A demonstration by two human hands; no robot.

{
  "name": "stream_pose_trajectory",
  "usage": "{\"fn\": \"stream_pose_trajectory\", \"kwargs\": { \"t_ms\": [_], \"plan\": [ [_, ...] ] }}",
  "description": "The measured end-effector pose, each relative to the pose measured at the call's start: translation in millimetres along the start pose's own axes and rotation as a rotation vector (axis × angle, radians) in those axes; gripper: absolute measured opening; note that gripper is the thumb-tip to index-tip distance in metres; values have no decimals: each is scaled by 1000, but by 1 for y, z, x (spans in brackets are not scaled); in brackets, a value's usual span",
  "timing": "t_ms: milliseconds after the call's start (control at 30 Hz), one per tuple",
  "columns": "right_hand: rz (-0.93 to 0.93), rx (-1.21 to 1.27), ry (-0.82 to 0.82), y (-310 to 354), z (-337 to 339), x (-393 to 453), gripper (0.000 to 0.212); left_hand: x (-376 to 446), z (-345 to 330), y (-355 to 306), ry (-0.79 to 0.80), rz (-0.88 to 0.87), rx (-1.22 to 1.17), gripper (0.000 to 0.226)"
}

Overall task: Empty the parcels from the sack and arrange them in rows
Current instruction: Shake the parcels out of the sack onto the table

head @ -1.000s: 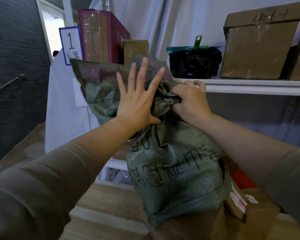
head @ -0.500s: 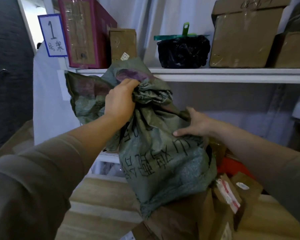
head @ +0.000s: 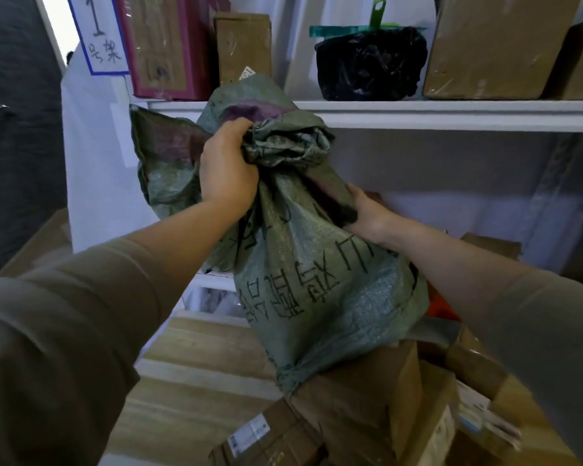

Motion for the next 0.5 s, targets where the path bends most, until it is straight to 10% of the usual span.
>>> {"fn": "stream_pose_trajectory", "kwargs": {
  "t_ms": [100, 500],
  "plan": [
    [-14, -106, -75, -4, 1, 4, 11, -2, 3, 4, -11, 22, -9, 44],
    [-27, -240, -318, 0, 81, -22, 40, -12, -8, 5, 53, 135, 10, 38]
  ]
}}
Point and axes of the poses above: each hand's wrist, its own x-axis towards the middle knuckle, its own z-axis out of the back of the hand, y = z × x, the point moved 6 cm from there along x, towards the middle knuckle, and after that the axes turned 3 degrees about z, right-handed, at the moved point
